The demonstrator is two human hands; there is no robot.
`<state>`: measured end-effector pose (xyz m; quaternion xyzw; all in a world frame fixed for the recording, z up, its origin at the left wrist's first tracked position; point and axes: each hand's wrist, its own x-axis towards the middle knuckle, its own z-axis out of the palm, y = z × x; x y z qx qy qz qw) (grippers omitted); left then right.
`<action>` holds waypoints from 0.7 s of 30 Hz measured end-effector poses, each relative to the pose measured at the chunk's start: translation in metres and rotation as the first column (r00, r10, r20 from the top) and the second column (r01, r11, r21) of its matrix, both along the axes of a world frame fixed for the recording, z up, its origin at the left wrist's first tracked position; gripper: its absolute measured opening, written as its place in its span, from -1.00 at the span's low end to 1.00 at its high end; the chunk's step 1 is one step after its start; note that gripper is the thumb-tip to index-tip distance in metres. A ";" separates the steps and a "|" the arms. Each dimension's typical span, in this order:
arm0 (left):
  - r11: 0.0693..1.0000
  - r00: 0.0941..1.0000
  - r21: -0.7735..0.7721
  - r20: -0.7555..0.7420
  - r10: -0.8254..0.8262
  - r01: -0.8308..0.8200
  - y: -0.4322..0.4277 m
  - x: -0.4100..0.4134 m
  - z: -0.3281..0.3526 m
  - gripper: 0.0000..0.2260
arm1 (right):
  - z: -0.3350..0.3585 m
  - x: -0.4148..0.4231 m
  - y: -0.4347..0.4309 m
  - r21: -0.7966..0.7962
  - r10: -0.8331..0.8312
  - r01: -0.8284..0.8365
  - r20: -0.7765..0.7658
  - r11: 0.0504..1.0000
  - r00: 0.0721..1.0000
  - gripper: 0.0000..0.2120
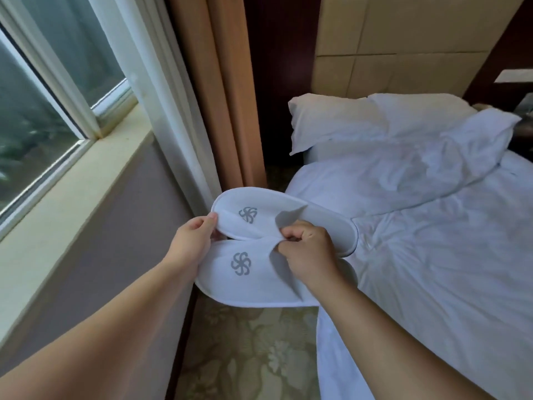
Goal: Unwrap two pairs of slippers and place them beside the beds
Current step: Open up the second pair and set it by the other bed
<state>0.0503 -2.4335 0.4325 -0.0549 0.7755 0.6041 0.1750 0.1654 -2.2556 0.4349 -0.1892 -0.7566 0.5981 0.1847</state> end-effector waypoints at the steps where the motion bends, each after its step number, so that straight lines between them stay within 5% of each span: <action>1: 1.000 1.000 -0.009 0.022 -0.014 0.015 0.002 -0.005 -0.010 -0.69 | -0.009 -0.003 0.000 -0.009 -0.018 0.018 0.020 1.000 1.000 -0.85; 7: 0.995 0.990 -0.062 0.122 -0.065 0.073 0.024 -0.034 -0.071 -0.73 | -0.064 -0.024 0.018 -0.055 -0.069 0.077 0.137 0.995 0.988 -0.71; 16: 0.958 0.995 -0.280 0.083 -0.046 0.068 0.066 -0.078 -0.162 -0.82 | -0.151 -0.079 0.069 0.071 0.002 -0.022 0.268 0.997 0.964 -0.89; 21: 0.927 0.991 -0.363 0.117 -0.059 0.098 0.085 -0.099 -0.218 -0.71 | -0.209 -0.114 0.084 0.092 0.012 -0.042 0.305 0.995 0.952 -0.70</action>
